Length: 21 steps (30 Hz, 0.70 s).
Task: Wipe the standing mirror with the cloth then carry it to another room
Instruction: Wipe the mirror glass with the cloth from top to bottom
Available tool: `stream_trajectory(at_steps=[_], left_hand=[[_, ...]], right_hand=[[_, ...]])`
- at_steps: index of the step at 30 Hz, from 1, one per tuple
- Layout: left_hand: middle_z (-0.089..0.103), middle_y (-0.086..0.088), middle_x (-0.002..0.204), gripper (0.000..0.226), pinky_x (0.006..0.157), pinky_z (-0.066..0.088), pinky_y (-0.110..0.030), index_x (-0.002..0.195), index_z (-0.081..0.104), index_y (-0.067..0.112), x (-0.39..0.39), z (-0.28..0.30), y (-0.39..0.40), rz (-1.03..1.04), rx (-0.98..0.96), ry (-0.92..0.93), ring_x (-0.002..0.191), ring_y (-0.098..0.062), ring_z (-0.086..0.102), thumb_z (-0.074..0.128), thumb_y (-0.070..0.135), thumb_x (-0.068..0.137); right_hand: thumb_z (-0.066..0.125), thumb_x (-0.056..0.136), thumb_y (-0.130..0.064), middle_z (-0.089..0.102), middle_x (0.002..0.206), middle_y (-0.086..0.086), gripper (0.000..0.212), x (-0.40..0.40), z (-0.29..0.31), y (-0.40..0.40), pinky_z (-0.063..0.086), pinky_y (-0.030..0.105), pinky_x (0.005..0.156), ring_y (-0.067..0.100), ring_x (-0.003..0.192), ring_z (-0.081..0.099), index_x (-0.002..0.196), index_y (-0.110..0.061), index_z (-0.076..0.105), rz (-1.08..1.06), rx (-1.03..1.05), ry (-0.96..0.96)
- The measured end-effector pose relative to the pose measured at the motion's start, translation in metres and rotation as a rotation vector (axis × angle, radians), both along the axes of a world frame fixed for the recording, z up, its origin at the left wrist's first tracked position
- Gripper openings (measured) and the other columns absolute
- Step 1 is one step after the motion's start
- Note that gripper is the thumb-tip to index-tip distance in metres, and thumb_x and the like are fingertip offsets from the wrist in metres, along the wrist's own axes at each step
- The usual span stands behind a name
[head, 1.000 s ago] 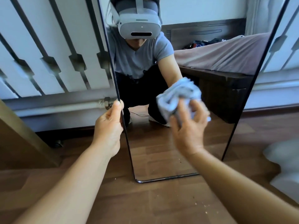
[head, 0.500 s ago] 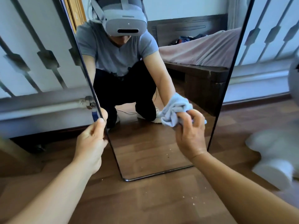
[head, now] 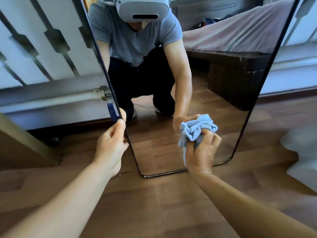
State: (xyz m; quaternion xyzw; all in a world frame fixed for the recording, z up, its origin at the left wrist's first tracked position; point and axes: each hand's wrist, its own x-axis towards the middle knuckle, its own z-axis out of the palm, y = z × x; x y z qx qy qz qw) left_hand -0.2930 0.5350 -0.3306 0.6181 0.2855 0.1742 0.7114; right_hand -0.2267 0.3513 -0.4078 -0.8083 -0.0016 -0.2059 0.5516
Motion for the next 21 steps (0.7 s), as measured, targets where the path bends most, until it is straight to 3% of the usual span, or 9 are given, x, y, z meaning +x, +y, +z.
stream_trajectory(at_steps=[3, 5, 8, 10, 11, 14, 17, 19, 21], left_hand=[[0.051, 0.008, 0.13, 0.044, 0.1, 0.039, -0.038, 0.127, 0.053, 0.026, 0.001, -0.004, 0.001, -0.005, -0.001, 0.01, 0.118, -0.014, 0.045, 0.049, 0.046, 0.089], [0.06, 0.012, 0.116, 0.029, 0.097, 0.042, -0.037, 0.113, 0.06, 0.032, 0.001, -0.007, 0.002, -0.018, -0.006, 0.012, 0.112, -0.013, 0.052, 0.049, 0.046, 0.089], [0.07, 0.022, 0.089, 0.022, 0.075, 0.05, -0.023, 0.102, 0.063, 0.034, 0.001, -0.011, 0.001, -0.021, -0.005, 0.0, 0.089, 0.001, 0.066, 0.048, 0.044, 0.09], [0.071, 0.025, 0.076, 0.02, 0.06, 0.05, -0.015, 0.101, 0.064, 0.033, 0.0, -0.01, 0.0, -0.019, 0.009, -0.005, 0.074, 0.007, 0.066, 0.048, 0.041, 0.092], [0.07, 0.024, 0.075, 0.019, 0.059, 0.051, -0.015, 0.1, 0.063, 0.032, 0.0, -0.01, 0.0, -0.018, 0.008, -0.007, 0.074, 0.006, 0.066, 0.047, 0.04, 0.092], [0.062, 0.019, 0.092, 0.018, 0.08, 0.046, -0.032, 0.101, 0.06, 0.032, 0.0, -0.009, 0.001, -0.015, -0.014, 0.001, 0.089, -0.005, 0.057, 0.049, 0.042, 0.09], [0.055, 0.021, 0.094, 0.022, 0.084, 0.041, -0.037, 0.104, 0.06, 0.031, 0.0, -0.011, 0.003, -0.008, -0.011, 0.005, 0.084, -0.001, 0.049, 0.05, 0.044, 0.089], [0.055, 0.021, 0.095, 0.035, 0.085, 0.041, -0.037, 0.115, 0.06, 0.023, -0.001, -0.011, 0.004, -0.007, 0.002, 0.013, 0.085, -0.001, 0.049, 0.051, 0.045, 0.089], [0.054, 0.022, 0.099, 0.046, 0.086, 0.041, -0.037, 0.124, 0.057, 0.018, -0.001, -0.01, 0.005, -0.021, 0.012, 0.021, 0.087, -0.002, 0.048, 0.05, 0.047, 0.088]], right_hand=[[0.071, 0.076, -0.013, 0.036, 0.115, 0.01, 0.039, -0.024, -0.007, 0.027, 0.042, 0.035, 0.082, 0.029, 0.105, 0.044, 0.109, -0.008, 0.051, 0.167, -0.132, -0.007], [0.069, 0.075, -0.015, 0.042, 0.118, 0.013, 0.04, -0.039, -0.011, 0.043, 0.045, 0.037, 0.079, 0.031, 0.104, 0.046, 0.112, -0.018, 0.054, 0.359, -0.271, -0.071], [0.069, 0.074, -0.017, 0.05, 0.113, 0.012, 0.045, -0.054, -0.021, 0.061, 0.048, 0.038, 0.071, 0.031, 0.093, 0.049, 0.117, -0.023, 0.056, 0.605, -0.601, -0.267], [0.069, 0.071, -0.011, 0.051, 0.114, 0.013, 0.053, -0.054, -0.024, 0.066, 0.048, 0.039, 0.073, 0.031, 0.092, 0.05, 0.121, -0.02, 0.054, 0.694, -0.705, -0.308], [0.068, 0.071, -0.009, 0.05, 0.115, 0.013, 0.054, -0.051, -0.024, 0.064, 0.049, 0.04, 0.075, 0.032, 0.094, 0.05, 0.123, -0.019, 0.053, 0.712, -0.722, -0.309], [0.067, 0.071, -0.006, 0.05, 0.112, 0.009, 0.051, -0.035, -0.026, 0.039, 0.05, 0.034, 0.068, 0.031, 0.092, 0.053, 0.117, -0.023, 0.055, 0.639, -0.655, -0.295], [0.065, 0.073, -0.001, 0.04, 0.117, 0.0, 0.047, -0.016, -0.027, -0.003, 0.043, 0.025, 0.075, 0.019, 0.091, 0.047, 0.108, -0.027, 0.05, 0.375, -0.453, -0.188], [0.062, 0.075, 0.004, 0.038, 0.117, 0.01, 0.036, -0.003, -0.028, -0.028, 0.041, 0.027, 0.083, 0.015, 0.094, 0.041, 0.105, -0.013, 0.052, 0.199, -0.324, -0.106], [0.059, 0.076, 0.006, 0.039, 0.116, 0.024, 0.03, 0.012, -0.028, -0.05, 0.035, 0.026, 0.089, 0.024, 0.1, 0.042, 0.104, 0.0, 0.051, 0.0, -0.214, 0.004]])
